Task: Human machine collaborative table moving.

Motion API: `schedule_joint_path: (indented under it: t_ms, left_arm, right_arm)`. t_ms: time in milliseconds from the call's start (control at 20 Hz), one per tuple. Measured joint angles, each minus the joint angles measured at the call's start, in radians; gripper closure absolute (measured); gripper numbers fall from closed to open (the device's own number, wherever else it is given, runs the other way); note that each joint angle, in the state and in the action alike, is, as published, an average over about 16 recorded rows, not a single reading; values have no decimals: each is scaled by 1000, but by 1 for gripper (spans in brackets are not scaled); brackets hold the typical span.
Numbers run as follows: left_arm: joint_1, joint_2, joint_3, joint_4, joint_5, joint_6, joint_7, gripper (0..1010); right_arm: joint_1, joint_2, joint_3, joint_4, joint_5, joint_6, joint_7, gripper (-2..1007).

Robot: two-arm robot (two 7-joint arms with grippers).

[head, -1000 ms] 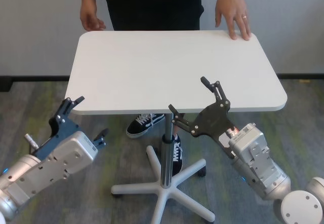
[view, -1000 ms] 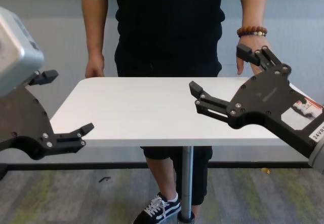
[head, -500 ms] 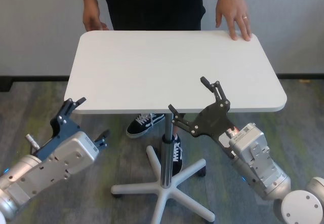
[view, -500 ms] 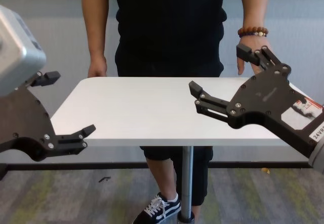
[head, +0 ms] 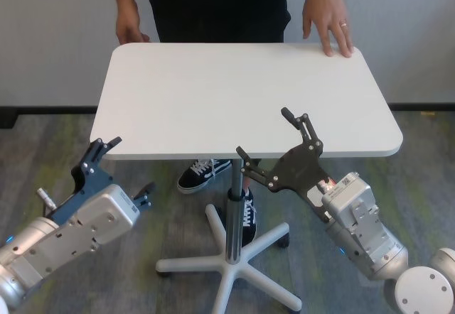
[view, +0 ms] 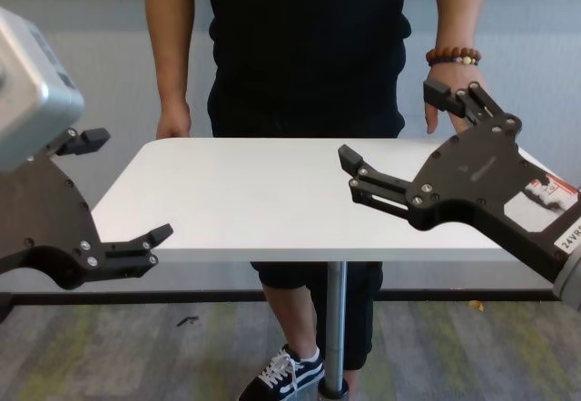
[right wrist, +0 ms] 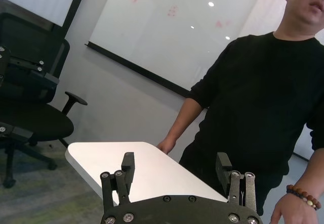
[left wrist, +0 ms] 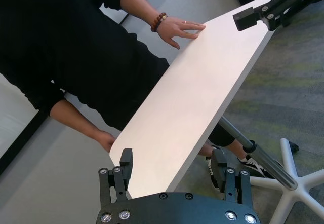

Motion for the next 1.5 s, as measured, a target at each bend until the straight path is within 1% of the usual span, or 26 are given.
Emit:
schedule_joint_path:
  t_ms: [1500]
  left_arm:
    - [0,2,2,-2,-2,3,-3,10]
  right_arm:
    - [0,1,-1,-1,2,0,1,0]
